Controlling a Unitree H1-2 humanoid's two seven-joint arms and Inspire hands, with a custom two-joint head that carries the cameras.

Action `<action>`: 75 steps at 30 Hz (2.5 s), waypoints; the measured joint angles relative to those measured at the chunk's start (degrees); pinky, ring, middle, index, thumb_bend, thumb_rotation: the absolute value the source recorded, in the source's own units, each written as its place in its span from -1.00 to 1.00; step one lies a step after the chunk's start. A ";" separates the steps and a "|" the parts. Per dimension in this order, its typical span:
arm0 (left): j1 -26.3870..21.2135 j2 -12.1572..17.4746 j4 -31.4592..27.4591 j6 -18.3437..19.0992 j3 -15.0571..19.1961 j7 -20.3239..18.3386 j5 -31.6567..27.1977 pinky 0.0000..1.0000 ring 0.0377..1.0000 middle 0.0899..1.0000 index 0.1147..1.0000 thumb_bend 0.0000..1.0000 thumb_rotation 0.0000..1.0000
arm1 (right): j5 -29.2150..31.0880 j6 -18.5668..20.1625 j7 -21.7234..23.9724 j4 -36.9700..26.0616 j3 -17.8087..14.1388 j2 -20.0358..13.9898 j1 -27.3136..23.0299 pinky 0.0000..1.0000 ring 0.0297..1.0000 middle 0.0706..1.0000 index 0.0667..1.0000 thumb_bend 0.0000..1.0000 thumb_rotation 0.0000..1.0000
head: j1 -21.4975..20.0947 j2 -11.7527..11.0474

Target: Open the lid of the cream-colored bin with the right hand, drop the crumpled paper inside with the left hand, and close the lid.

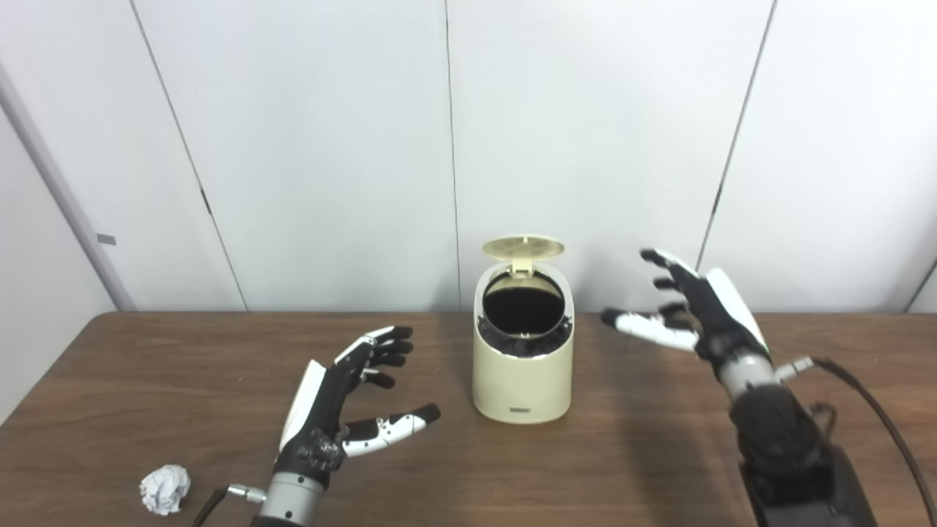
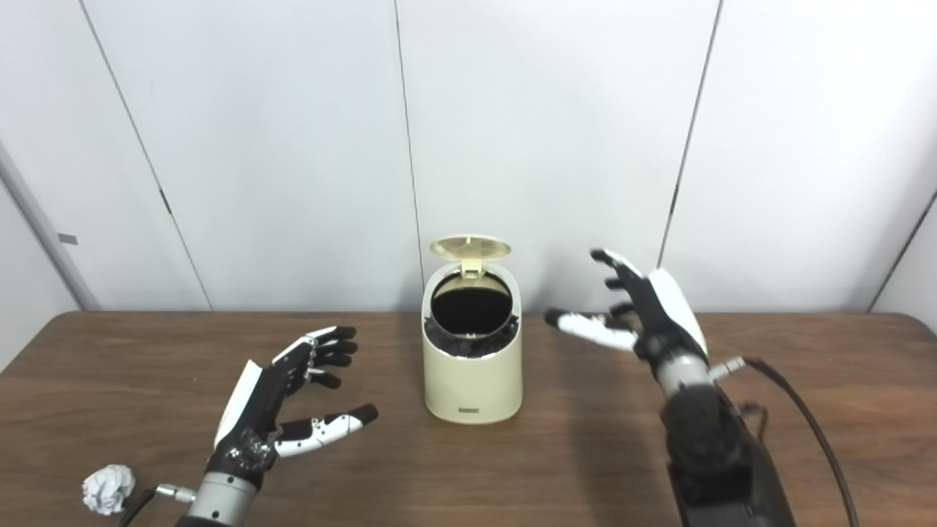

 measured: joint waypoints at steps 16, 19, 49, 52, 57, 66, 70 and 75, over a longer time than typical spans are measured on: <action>-0.04 -0.02 0.01 0.57 -0.02 -0.03 -0.03 0.23 0.42 0.46 0.54 0.52 -0.67 | 9.91 -12.96 -0.23 -2.04 0.65 -3.07 9.08 0.44 0.68 0.80 0.83 0.64 0.02 | 2.11 -0.09; -0.04 -0.06 0.01 0.56 -0.20 0.06 0.28 0.23 0.41 0.45 0.54 0.52 -0.69 | 9.98 -13.86 -0.06 -2.02 1.05 -3.66 9.64 0.40 0.67 0.81 0.85 0.61 -0.08 | 6.59 -0.26; 3.89 4.25 -15.14 11.93 -1.55 -5.07 16.48 0.03 0.24 0.33 0.46 0.50 -0.72 | 11.84 -7.87 3.10 -5.86 0.98 -7.12 9.97 -0.27 0.53 0.75 0.76 0.88 0.15 | 26.63 -2.55; 5.85 8.59 -20.09 15.42 -0.31 -9.28 20.28 -0.06 0.15 0.25 0.38 0.56 -0.79 | 11.85 -7.42 3.07 -5.80 0.92 -7.48 9.82 -0.39 0.50 0.72 0.73 0.96 0.20 | 27.42 -2.90; 6.68 12.70 -24.78 18.46 4.21 -13.18 22.03 -0.02 0.21 0.31 0.39 0.58 -0.81 | 11.97 -7.55 3.03 -4.91 0.99 -7.47 9.11 -0.43 0.48 0.72 0.72 0.96 0.23 | 28.04 -2.99; 9.21 20.97 -27.51 22.11 8.31 -21.60 33.73 -0.04 0.19 0.30 0.39 0.69 -0.74 | 11.88 -7.49 3.05 -4.76 1.95 -7.44 8.59 -0.46 0.47 0.72 0.74 0.87 0.18 | 28.92 -3.07; 10.16 24.47 -27.83 21.66 10.02 -24.52 37.63 -0.02 0.24 0.35 0.37 0.77 -0.72 | 11.96 -7.49 3.05 -4.76 2.06 -7.46 7.96 -0.45 0.49 0.73 0.74 0.88 0.18 | 29.09 -2.90; 11.01 28.84 -27.99 19.99 12.12 -29.59 39.67 0.04 0.42 0.44 0.40 0.88 -0.66 | 12.01 -7.49 3.08 -4.76 2.06 -7.48 7.88 -0.46 0.52 0.75 0.77 0.85 0.16 | 29.18 -2.55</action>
